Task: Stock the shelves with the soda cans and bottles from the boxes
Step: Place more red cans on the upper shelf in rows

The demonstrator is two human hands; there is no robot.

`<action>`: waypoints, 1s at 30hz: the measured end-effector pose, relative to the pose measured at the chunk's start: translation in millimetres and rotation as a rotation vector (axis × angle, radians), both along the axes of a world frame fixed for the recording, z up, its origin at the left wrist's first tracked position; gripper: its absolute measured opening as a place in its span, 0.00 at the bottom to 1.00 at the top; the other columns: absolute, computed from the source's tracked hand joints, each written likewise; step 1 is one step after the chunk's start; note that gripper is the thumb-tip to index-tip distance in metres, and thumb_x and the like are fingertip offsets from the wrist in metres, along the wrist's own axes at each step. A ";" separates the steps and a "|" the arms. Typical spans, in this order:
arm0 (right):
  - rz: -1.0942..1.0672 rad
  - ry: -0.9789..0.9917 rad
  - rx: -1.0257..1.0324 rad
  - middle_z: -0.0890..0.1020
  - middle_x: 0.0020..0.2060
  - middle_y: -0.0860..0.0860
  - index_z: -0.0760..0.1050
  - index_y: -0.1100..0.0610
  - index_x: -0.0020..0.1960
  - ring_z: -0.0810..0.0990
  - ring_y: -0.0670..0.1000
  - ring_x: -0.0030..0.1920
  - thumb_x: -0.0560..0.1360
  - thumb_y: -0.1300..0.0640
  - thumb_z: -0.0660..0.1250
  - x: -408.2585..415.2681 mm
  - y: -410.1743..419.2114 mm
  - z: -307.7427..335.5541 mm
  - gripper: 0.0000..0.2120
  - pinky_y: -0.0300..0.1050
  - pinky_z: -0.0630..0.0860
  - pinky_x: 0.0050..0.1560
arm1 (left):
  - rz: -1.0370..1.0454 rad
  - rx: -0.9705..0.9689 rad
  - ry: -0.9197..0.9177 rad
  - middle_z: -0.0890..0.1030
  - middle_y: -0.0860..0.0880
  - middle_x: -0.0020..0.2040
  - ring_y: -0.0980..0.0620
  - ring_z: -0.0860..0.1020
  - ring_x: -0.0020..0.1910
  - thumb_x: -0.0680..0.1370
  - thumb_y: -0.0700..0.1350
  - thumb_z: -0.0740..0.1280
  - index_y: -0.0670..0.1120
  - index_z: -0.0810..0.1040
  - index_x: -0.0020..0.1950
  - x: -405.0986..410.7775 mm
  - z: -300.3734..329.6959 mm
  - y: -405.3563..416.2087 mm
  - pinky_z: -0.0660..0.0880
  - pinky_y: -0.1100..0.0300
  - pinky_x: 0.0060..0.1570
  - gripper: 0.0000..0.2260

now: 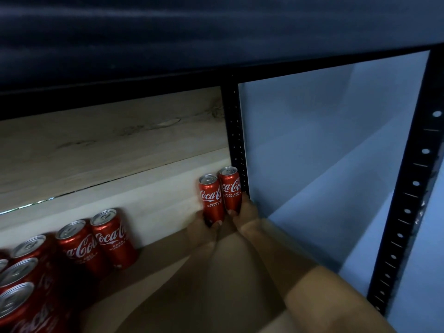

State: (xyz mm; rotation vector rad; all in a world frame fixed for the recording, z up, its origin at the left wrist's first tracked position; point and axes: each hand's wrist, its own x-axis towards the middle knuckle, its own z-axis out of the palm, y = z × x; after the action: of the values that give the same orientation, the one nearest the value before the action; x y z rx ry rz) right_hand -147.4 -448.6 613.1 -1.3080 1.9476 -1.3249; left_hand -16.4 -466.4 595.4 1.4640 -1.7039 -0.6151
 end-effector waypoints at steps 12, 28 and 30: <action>0.088 -0.084 -0.003 0.78 0.64 0.56 0.66 0.54 0.73 0.75 0.59 0.65 0.75 0.61 0.69 -2.2 2.9 -0.6 0.27 0.53 0.69 0.68 | -0.029 0.000 -0.043 0.81 0.45 0.61 0.45 0.79 0.57 0.71 0.54 0.75 0.47 0.73 0.67 1.0 1.6 -1.3 0.75 0.52 0.58 0.28; 0.101 -0.028 0.033 0.76 0.66 0.56 0.62 0.53 0.76 0.74 0.59 0.67 0.77 0.58 0.69 -5.8 2.8 -0.3 0.30 0.53 0.67 0.68 | -0.067 0.032 -0.101 0.79 0.46 0.64 0.44 0.78 0.61 0.73 0.57 0.72 0.48 0.69 0.71 4.7 0.4 -0.4 0.74 0.47 0.62 0.30; 0.117 -0.027 0.034 0.75 0.68 0.56 0.60 0.53 0.77 0.73 0.59 0.68 0.77 0.58 0.69 -4.9 3.9 0.6 0.32 0.53 0.66 0.69 | -0.075 0.046 -0.100 0.78 0.46 0.65 0.44 0.78 0.61 0.73 0.57 0.72 0.48 0.69 0.71 3.6 3.0 0.8 0.74 0.48 0.62 0.30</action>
State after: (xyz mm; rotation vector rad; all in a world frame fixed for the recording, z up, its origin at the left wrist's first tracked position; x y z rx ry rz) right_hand -152.3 -444.8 613.7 -1.3589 1.8384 -1.2419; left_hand -12.8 -465.5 598.4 1.4903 -1.8404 -0.6345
